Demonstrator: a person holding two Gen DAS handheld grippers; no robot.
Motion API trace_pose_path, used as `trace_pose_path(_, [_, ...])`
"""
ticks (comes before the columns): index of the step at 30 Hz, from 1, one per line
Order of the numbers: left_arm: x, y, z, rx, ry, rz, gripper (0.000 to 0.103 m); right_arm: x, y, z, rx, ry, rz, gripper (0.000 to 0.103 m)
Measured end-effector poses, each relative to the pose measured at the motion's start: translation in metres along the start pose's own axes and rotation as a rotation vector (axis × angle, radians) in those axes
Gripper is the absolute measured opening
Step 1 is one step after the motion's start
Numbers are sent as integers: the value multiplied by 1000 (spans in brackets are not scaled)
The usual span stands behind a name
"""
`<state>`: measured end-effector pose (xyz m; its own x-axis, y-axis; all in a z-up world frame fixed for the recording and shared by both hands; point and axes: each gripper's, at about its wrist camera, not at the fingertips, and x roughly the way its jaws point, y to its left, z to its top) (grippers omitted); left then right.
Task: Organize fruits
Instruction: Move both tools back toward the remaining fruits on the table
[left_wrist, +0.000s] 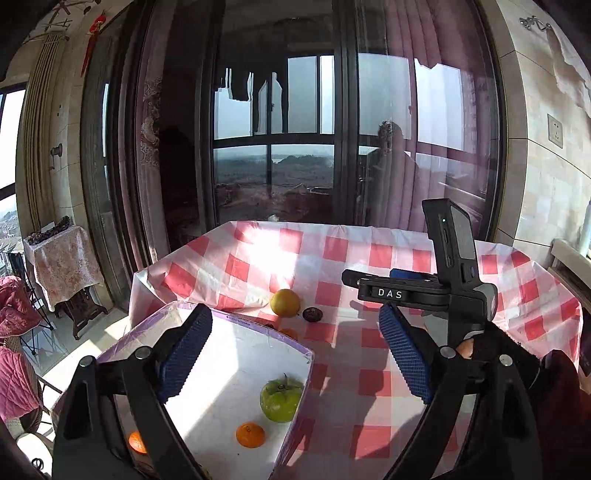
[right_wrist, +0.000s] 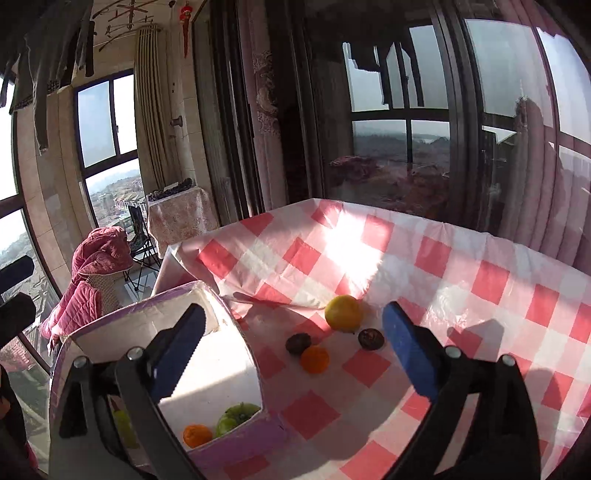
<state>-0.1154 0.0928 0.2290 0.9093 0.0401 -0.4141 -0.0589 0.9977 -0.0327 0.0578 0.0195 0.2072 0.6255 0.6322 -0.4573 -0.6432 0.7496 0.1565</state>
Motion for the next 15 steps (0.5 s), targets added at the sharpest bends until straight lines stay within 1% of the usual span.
trace_pose_path(2, [29, -33, -19, 45, 69, -113, 89, 22, -53, -8, 127, 57, -40, 97])
trace_pose_path(3, [47, -49, -38, 93, 103, -151, 89, 37, -77, -17, 174, 95, -45, 96])
trace_pose_path(5, [76, -74, -71, 206, 181, -202, 89, 60, -102, -44, 222, 166, -41, 93])
trace_pose_path(6, [90, -82, -91, 261, 207, -215, 89, 72, -106, -61, 229, 206, -43, 91])
trace_pose_path(7, [98, -88, -108, 304, 233, -211, 89, 82, -108, -74, 221, 247, -47, 90])
trace_pose_path(8, [106, -90, -122, 329, 262, -215, 89, 92, -108, -86, 195, 286, -53, 87])
trace_pose_path(9, [109, -92, -133, 336, 281, -234, 89, 103, -105, -94, 158, 319, -55, 87])
trace_pose_path(11, [115, -90, -150, 323, 316, -262, 89, 122, -93, -105, 83, 370, -32, 85])
trace_pose_path(13, [118, -85, -167, 305, 342, -297, 89, 140, -79, -110, 6, 393, 3, 85])
trace_pose_path(15, [123, -86, -172, 296, 379, -314, 89, 153, -65, -107, -60, 398, 38, 84])
